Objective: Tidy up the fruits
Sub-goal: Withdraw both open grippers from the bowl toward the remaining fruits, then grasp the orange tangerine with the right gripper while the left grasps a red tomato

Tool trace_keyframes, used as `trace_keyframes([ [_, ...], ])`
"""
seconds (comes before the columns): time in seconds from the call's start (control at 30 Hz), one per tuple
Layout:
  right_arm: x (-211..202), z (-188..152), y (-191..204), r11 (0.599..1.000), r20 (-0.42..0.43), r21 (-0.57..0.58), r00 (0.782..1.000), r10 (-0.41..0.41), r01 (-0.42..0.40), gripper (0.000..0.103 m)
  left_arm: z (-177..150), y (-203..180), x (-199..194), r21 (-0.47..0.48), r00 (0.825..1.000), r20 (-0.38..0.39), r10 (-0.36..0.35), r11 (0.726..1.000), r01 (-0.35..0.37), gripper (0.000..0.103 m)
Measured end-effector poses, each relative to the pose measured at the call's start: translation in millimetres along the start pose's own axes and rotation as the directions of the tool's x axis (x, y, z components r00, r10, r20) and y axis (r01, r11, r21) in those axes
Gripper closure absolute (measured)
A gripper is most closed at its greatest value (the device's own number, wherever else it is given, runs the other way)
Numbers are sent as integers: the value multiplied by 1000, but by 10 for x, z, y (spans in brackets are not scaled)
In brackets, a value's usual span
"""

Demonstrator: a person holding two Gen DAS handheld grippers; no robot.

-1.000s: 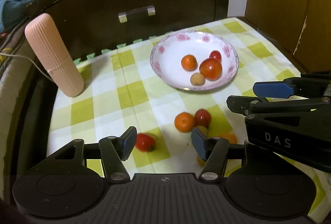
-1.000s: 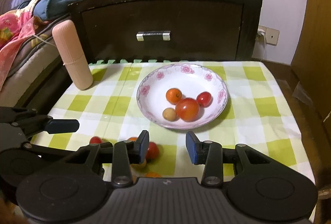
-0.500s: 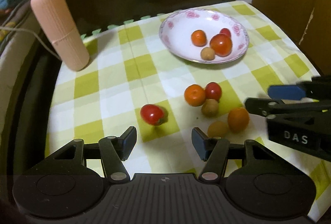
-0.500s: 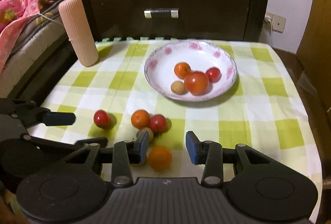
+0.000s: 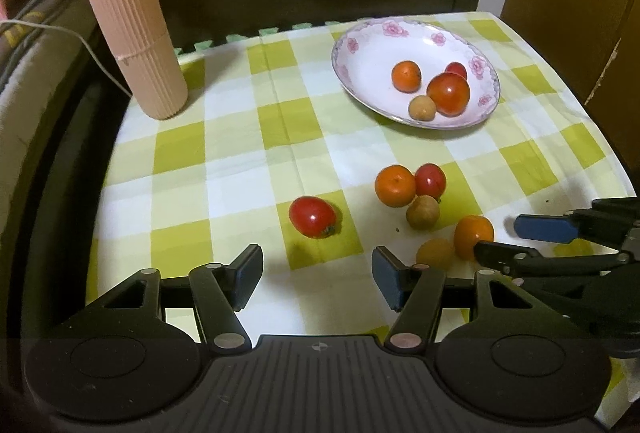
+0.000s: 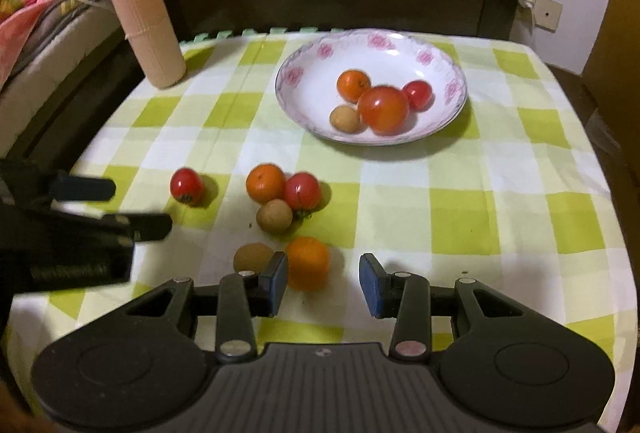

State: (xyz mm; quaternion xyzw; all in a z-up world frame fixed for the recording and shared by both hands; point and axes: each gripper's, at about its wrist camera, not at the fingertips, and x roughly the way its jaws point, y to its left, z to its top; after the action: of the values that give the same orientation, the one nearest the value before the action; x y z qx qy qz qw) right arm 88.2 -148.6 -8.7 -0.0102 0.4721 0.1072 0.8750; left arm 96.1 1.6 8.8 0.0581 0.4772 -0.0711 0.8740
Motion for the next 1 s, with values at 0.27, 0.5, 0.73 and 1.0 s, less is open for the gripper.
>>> trace_keyframes([
  [0.27,142,-17,-2,999,-26,-20,999,30,-31,63,-18,-66,32,22,1000,-13,-20,1000,20,35],
  [0.5,253,3,38,999,-37,-29,999,23,-24,62,-7,-48,41,14,999,-18,-29,999,29,35],
  [0.73,268,8,78,998,-40,-47,999,31,-33,63,9,64,84,-34,999,-24,-35,999,34,35],
  [1.0,233,13,54,999,-33,-35,999,35,-36,69,121,343,280,-187,996,-42,-79,980,70,36],
])
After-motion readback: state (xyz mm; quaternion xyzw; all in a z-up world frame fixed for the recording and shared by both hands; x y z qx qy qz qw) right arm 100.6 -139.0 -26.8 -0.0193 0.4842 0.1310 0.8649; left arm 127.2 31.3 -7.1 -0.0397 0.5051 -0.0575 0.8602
